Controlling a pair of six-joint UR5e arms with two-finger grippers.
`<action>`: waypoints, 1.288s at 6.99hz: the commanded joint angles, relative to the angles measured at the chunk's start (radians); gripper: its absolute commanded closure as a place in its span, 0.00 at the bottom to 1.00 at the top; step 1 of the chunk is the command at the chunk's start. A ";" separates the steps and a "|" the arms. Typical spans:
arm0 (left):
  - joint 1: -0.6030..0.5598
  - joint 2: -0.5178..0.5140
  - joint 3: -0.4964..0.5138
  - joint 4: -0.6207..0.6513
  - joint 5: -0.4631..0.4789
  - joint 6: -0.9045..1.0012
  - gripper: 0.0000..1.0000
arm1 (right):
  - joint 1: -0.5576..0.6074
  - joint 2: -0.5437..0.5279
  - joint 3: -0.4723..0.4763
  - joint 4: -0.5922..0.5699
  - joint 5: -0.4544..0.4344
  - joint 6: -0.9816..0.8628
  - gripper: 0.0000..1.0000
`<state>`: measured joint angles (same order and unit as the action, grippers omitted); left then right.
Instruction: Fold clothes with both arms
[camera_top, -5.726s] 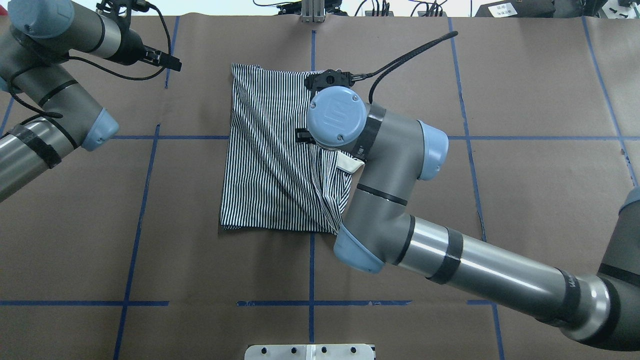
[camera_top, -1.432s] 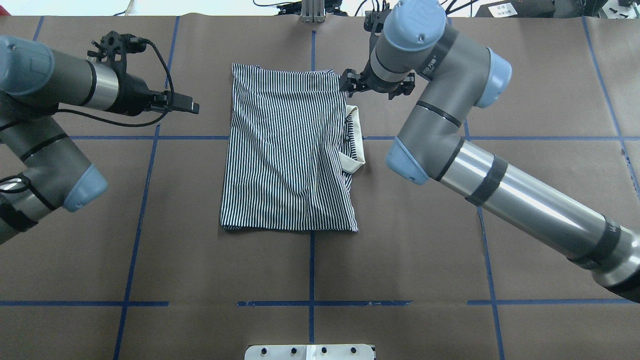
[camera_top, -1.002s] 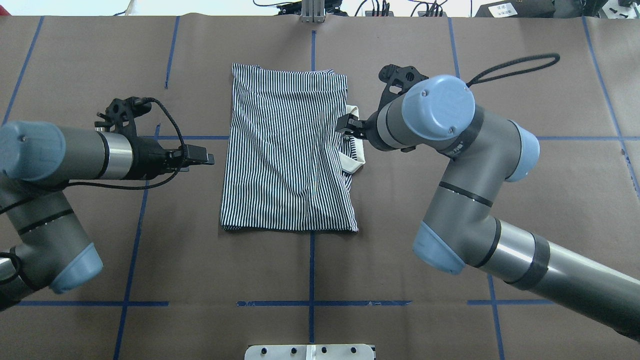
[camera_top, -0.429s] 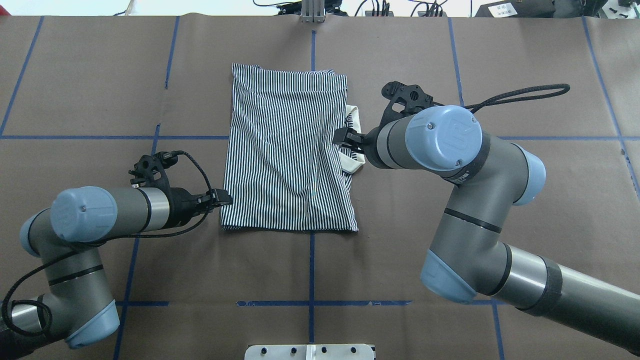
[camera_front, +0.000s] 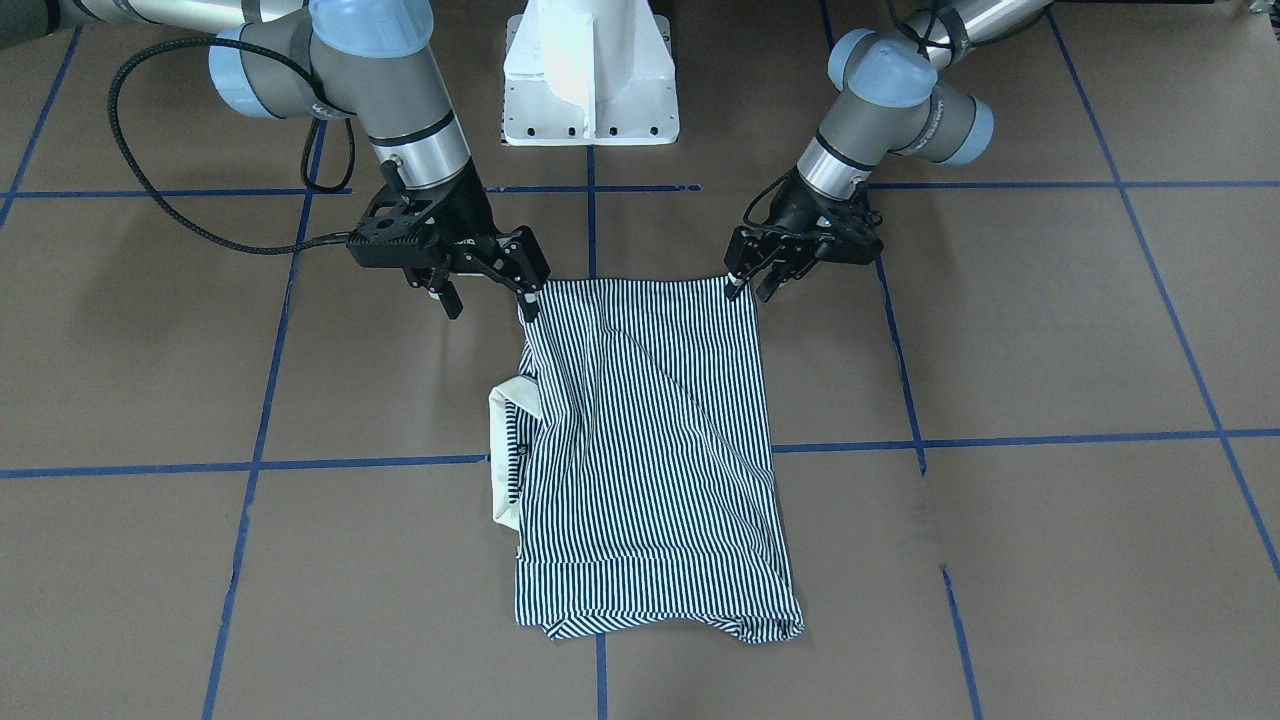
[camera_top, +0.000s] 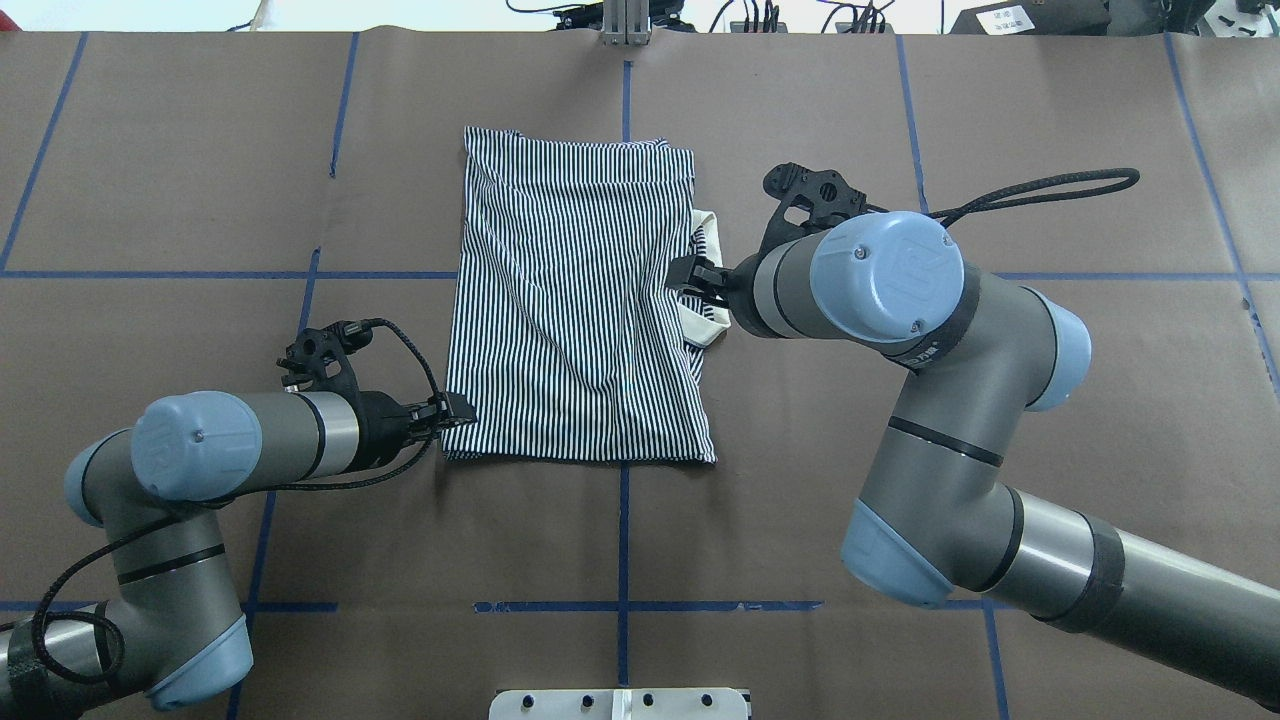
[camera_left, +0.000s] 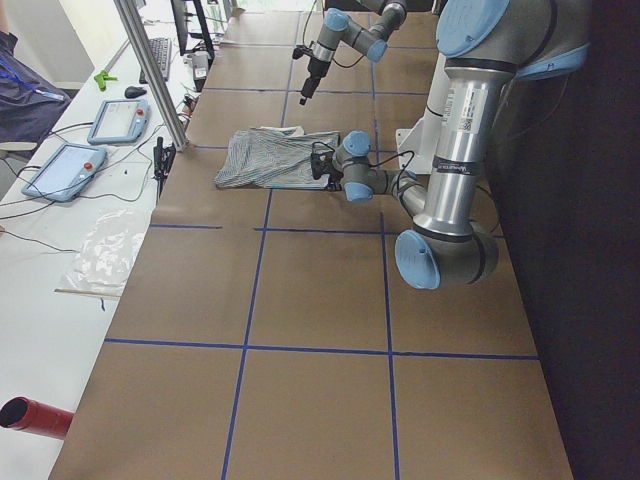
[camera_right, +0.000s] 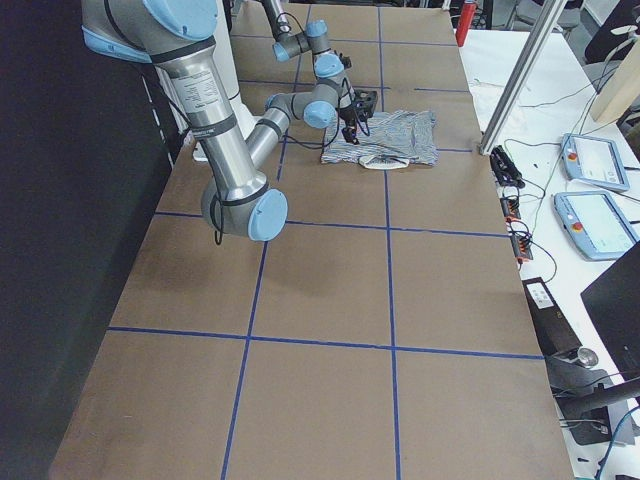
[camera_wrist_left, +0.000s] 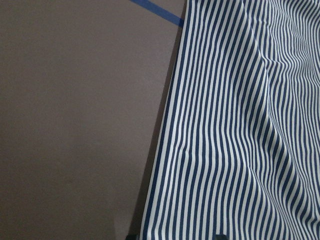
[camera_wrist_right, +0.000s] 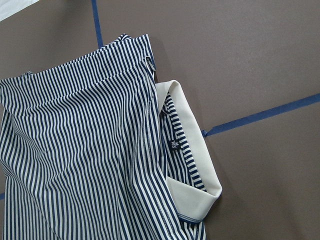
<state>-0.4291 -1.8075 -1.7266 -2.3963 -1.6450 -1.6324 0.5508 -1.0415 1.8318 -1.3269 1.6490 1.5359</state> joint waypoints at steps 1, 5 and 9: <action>0.003 -0.003 0.015 0.000 0.001 -0.003 0.42 | -0.002 0.000 -0.002 0.000 0.000 0.000 0.00; 0.015 -0.010 0.022 0.000 0.001 -0.003 0.47 | -0.002 0.000 -0.003 0.000 0.000 -0.003 0.00; 0.019 -0.016 0.027 -0.001 0.001 -0.001 1.00 | -0.011 -0.002 -0.009 0.000 -0.002 -0.003 0.00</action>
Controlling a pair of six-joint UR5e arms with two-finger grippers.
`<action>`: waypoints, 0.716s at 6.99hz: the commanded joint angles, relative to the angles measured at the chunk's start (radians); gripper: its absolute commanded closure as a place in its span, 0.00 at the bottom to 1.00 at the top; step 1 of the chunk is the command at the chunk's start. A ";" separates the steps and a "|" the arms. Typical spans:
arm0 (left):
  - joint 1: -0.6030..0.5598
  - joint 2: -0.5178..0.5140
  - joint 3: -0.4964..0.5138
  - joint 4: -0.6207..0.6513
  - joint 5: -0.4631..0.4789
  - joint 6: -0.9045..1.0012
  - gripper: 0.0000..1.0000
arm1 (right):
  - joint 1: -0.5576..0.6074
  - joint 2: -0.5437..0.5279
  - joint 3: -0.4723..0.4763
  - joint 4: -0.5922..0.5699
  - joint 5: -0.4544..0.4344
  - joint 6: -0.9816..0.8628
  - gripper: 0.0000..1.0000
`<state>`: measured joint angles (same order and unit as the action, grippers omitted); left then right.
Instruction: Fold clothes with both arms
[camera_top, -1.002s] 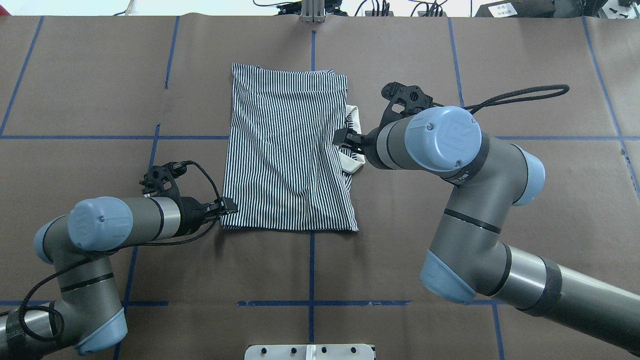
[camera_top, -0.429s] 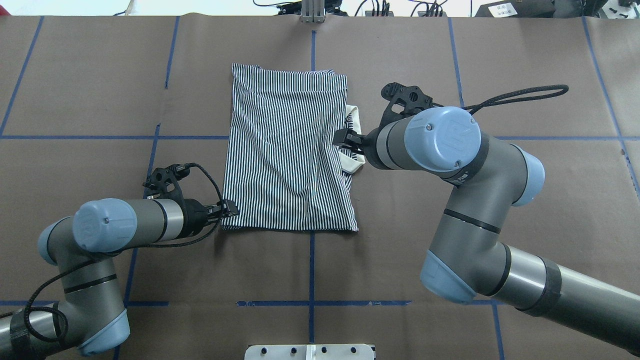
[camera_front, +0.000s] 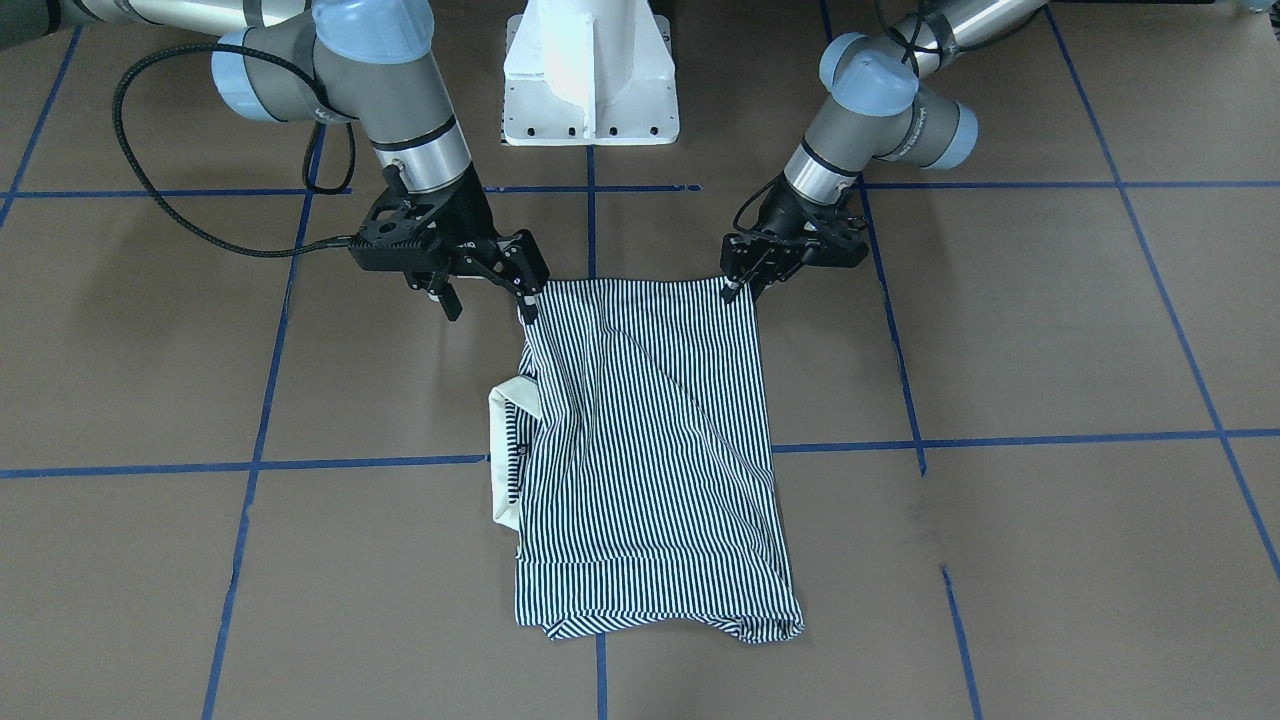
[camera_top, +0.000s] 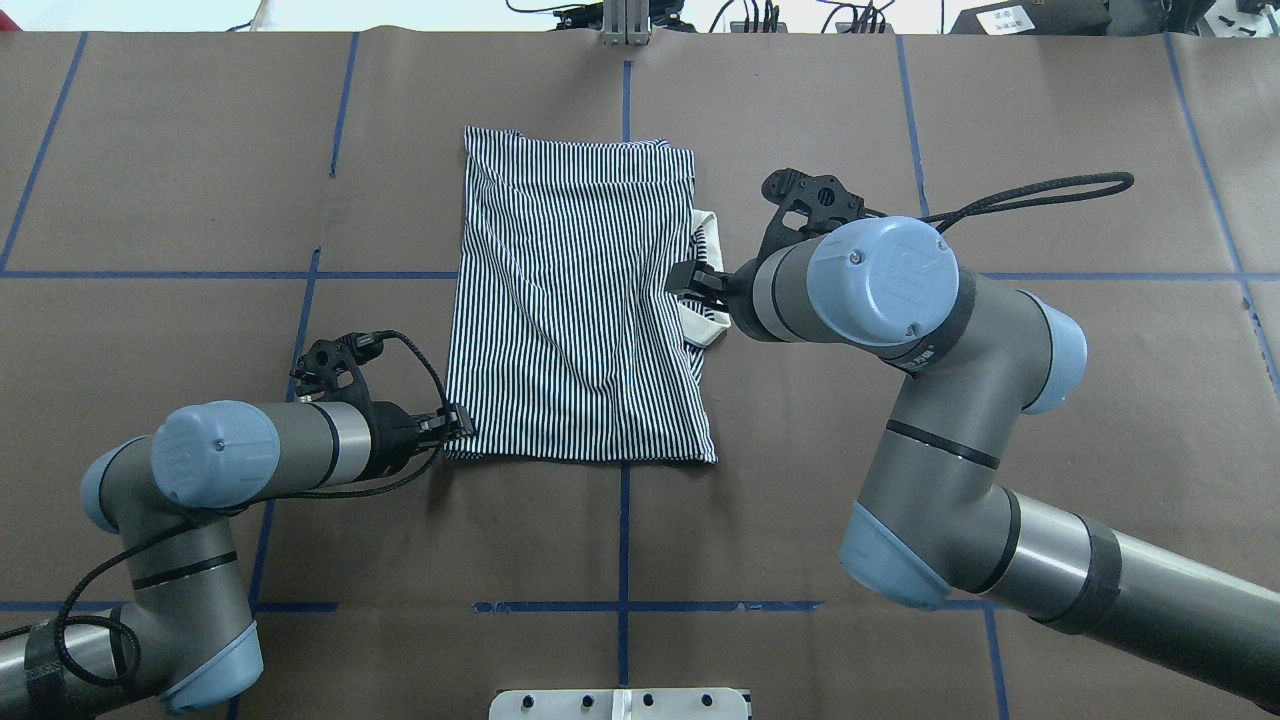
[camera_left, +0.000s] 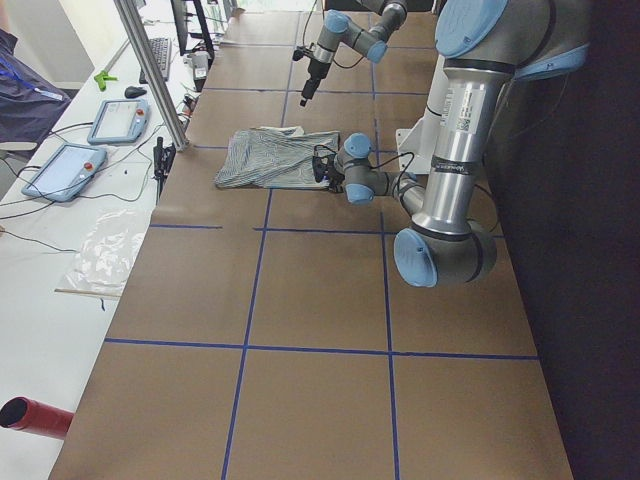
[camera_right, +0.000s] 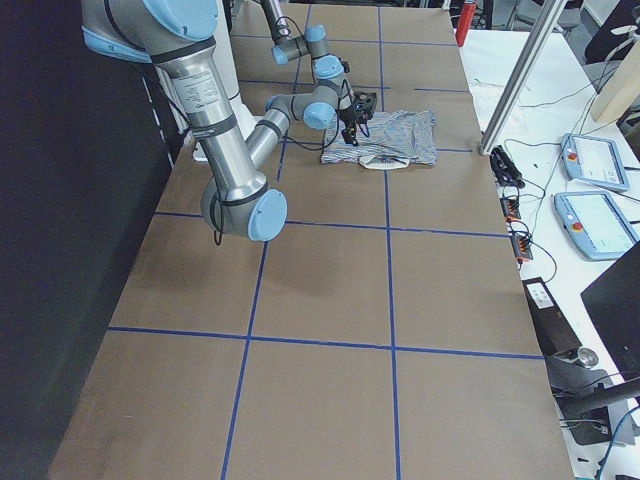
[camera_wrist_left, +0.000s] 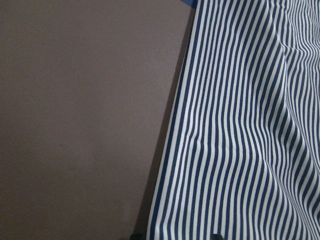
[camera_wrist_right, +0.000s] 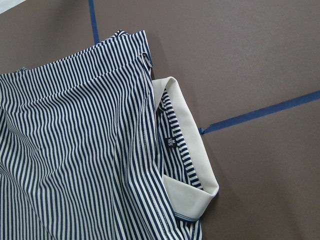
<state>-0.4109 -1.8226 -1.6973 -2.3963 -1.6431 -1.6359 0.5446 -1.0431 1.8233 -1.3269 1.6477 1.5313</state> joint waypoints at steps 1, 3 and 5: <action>0.001 -0.001 -0.004 -0.001 -0.001 0.007 1.00 | -0.011 0.001 -0.001 0.000 0.000 0.004 0.00; 0.001 -0.001 -0.012 -0.001 0.000 0.011 1.00 | -0.040 0.003 -0.010 -0.002 -0.026 0.010 0.00; 0.000 -0.006 -0.018 -0.001 0.000 0.011 1.00 | -0.116 0.040 -0.047 -0.017 -0.057 0.199 0.07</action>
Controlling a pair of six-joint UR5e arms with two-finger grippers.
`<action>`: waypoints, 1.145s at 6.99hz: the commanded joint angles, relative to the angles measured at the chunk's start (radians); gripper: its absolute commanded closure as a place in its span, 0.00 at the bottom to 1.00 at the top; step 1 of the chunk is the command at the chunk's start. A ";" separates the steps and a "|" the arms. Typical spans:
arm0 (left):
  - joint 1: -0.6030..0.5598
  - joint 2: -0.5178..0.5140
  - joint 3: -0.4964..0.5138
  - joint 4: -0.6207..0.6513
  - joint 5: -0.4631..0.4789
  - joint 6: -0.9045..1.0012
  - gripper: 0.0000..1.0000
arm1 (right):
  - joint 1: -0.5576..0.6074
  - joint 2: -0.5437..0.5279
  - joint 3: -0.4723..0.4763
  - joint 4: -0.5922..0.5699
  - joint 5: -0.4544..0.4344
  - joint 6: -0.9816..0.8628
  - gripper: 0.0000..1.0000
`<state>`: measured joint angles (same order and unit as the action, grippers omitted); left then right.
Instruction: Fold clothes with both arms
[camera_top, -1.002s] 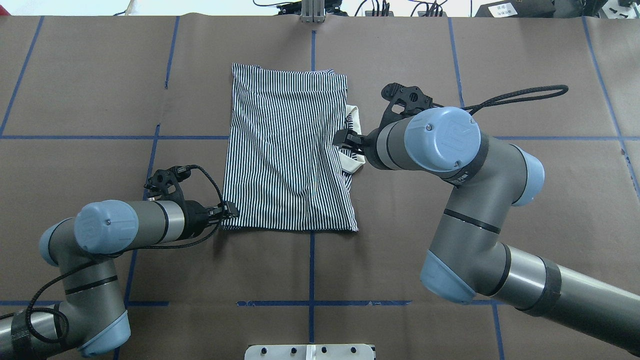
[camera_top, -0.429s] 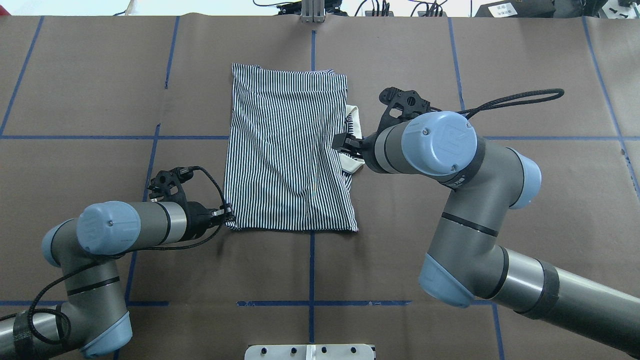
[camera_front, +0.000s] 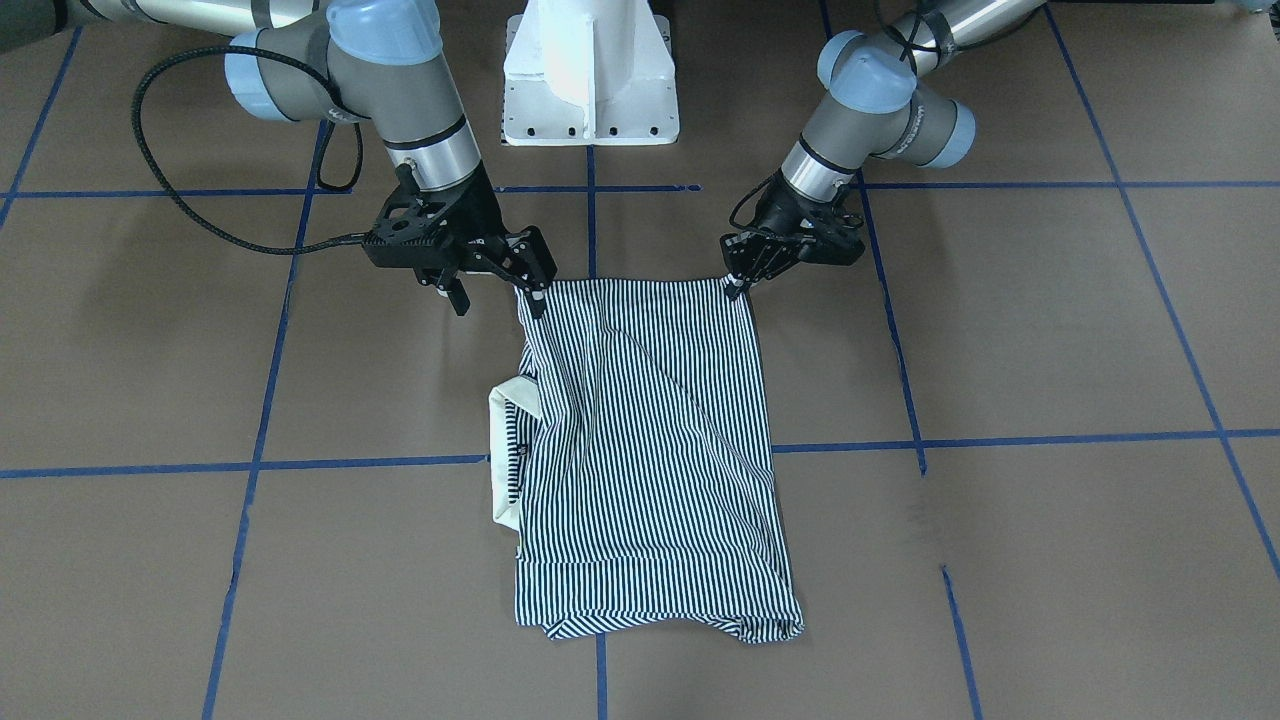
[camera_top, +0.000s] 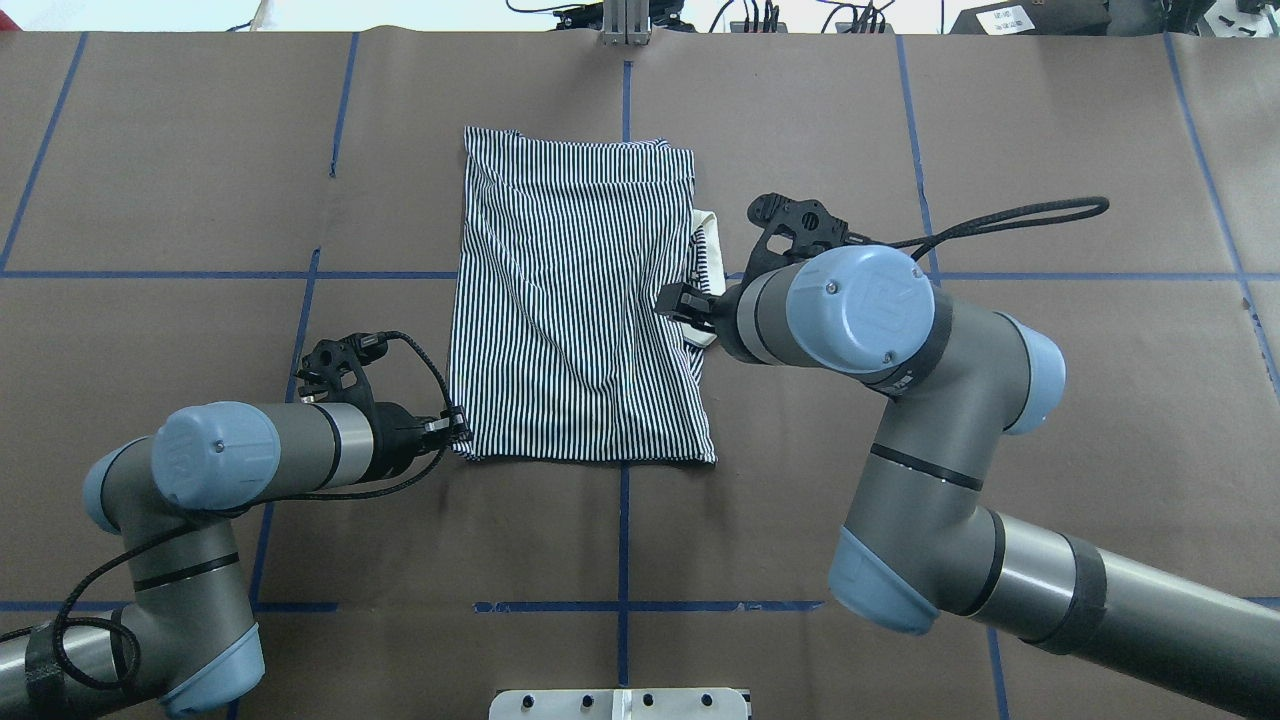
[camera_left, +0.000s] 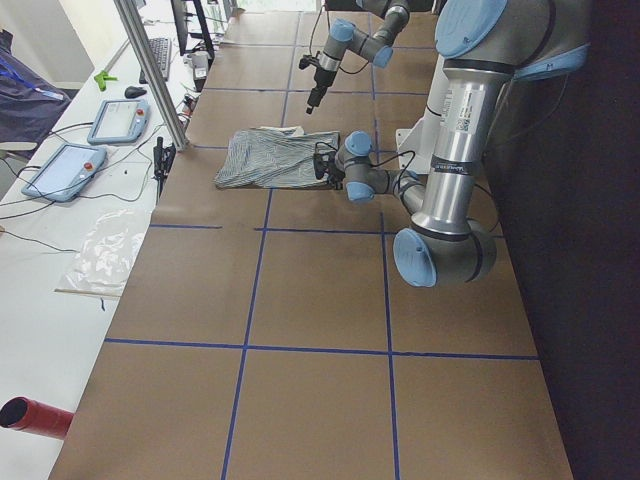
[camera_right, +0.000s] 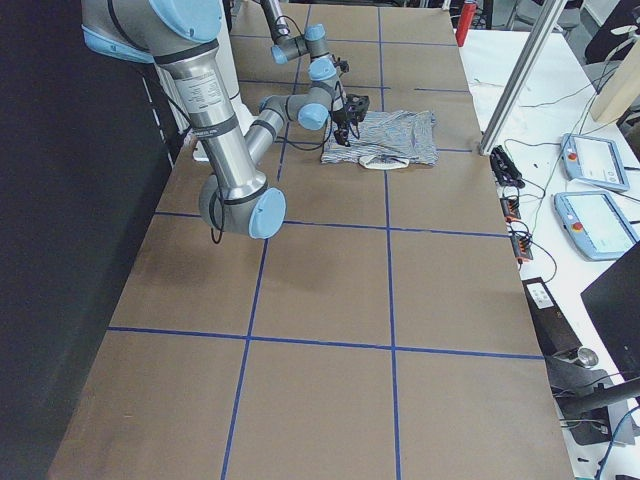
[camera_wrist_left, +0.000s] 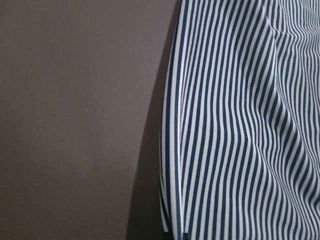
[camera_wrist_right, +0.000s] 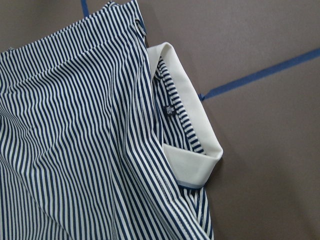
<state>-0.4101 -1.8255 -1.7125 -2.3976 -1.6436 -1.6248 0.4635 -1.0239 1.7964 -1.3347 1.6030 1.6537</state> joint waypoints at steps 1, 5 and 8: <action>-0.001 -0.006 -0.004 0.000 0.001 -0.001 1.00 | -0.046 0.053 -0.067 -0.033 -0.012 0.098 0.11; -0.001 -0.014 -0.004 0.000 0.005 -0.003 1.00 | -0.048 0.200 -0.238 -0.173 0.006 0.153 0.15; -0.003 -0.014 -0.004 0.000 0.005 -0.003 1.00 | -0.078 0.206 -0.239 -0.213 0.011 0.170 0.20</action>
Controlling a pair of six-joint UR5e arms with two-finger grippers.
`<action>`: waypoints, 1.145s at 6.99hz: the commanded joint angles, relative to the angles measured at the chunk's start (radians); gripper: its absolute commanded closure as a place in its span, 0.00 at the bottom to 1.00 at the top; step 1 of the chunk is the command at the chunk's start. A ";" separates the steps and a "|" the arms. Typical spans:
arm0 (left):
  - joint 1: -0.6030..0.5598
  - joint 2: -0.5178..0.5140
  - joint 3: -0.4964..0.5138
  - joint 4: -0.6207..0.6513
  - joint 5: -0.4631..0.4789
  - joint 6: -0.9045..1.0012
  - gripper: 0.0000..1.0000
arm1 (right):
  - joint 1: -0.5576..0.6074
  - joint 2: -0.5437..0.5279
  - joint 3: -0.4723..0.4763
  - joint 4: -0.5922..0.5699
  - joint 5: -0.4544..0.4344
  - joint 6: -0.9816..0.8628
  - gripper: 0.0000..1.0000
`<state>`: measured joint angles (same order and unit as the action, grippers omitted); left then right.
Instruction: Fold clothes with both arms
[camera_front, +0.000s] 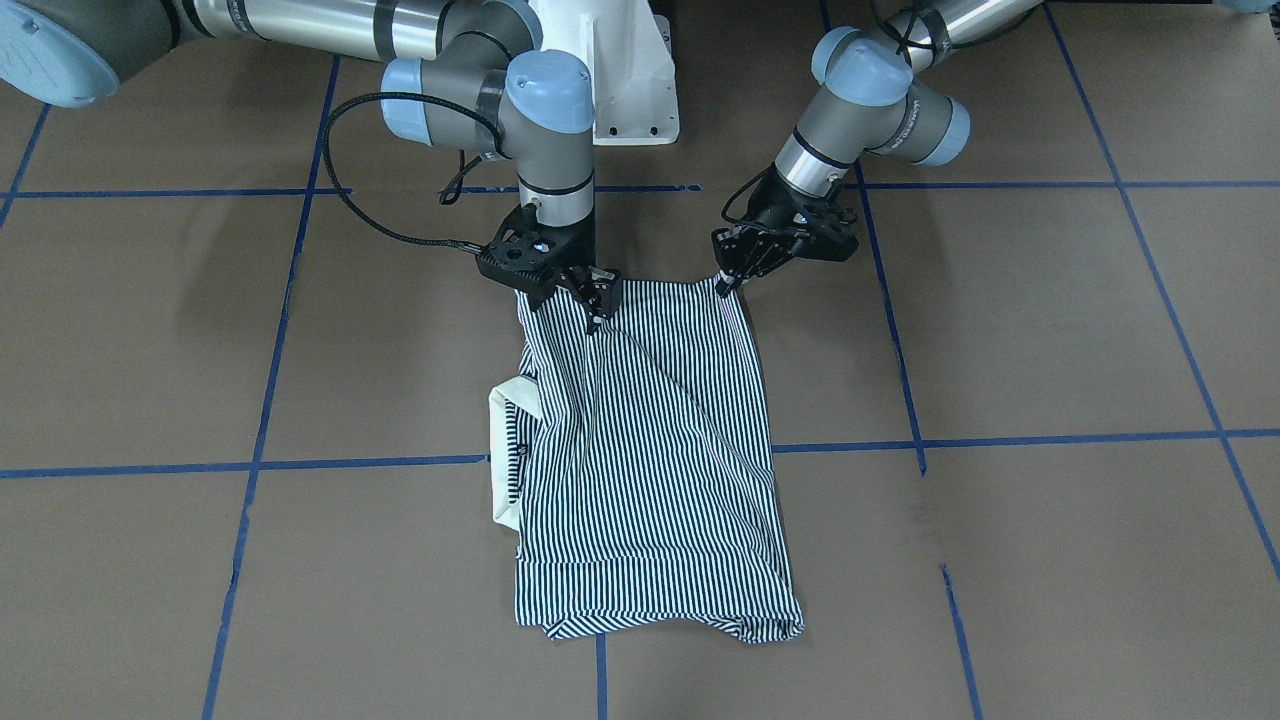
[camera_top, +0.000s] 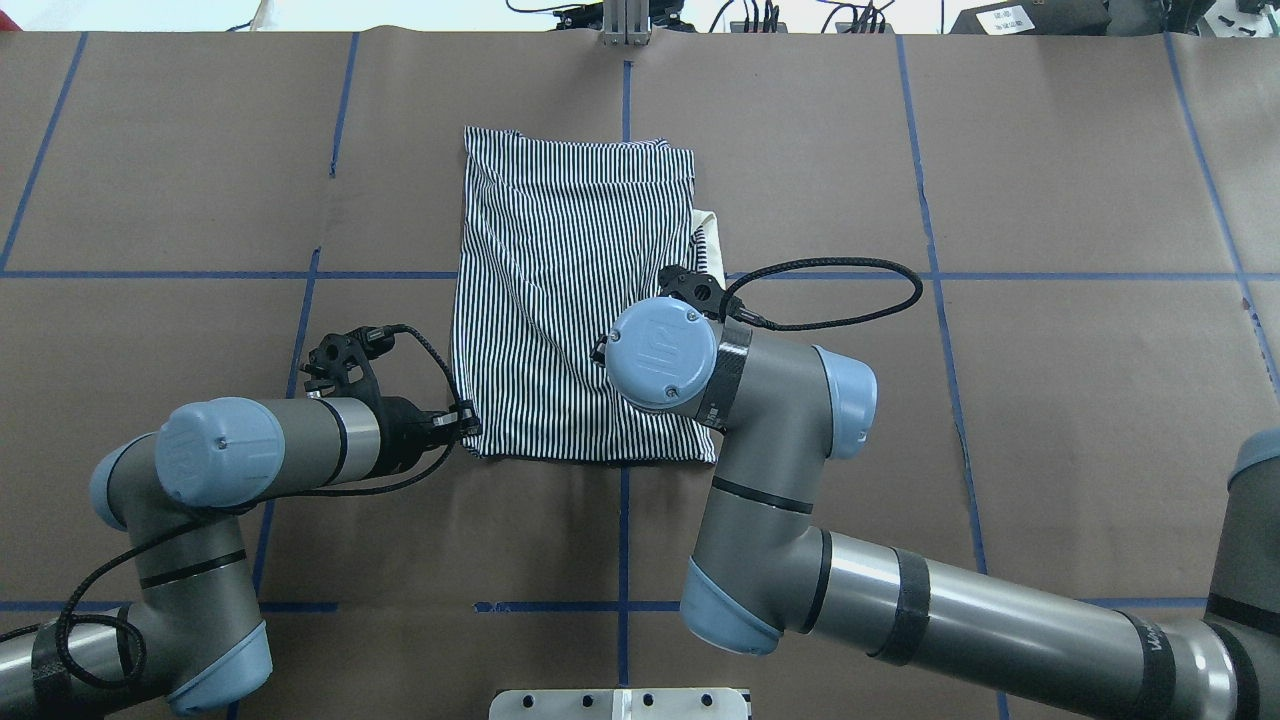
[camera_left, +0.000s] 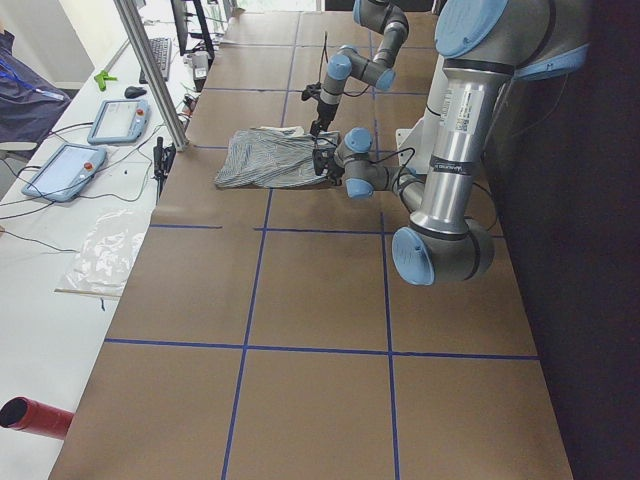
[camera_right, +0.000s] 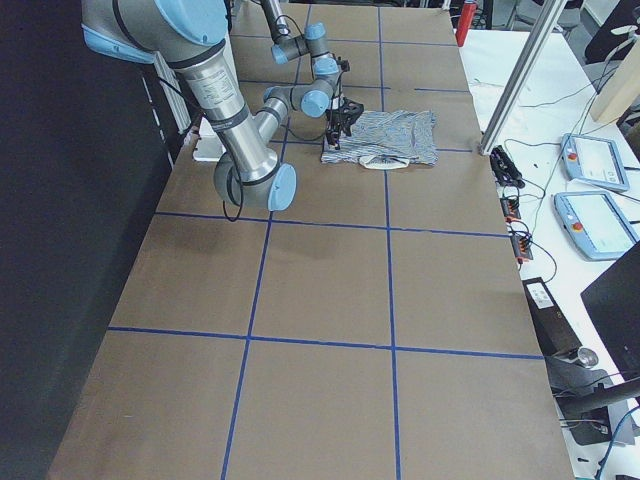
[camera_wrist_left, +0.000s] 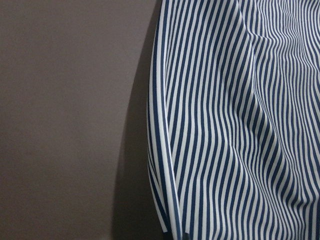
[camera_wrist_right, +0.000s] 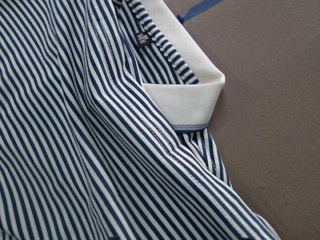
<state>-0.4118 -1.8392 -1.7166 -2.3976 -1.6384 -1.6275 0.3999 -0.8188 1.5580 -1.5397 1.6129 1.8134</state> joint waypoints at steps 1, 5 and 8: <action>-0.001 0.000 0.000 0.000 0.000 0.000 1.00 | -0.026 -0.003 -0.004 -0.008 0.001 0.050 0.23; -0.001 0.000 0.000 0.000 0.000 0.000 1.00 | -0.030 0.004 -0.045 -0.007 0.001 0.047 0.24; -0.001 0.000 0.000 0.000 0.000 0.000 1.00 | -0.035 0.009 -0.045 -0.005 -0.001 0.084 0.84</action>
<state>-0.4126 -1.8392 -1.7165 -2.3976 -1.6383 -1.6276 0.3663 -0.8121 1.5131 -1.5459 1.6127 1.8736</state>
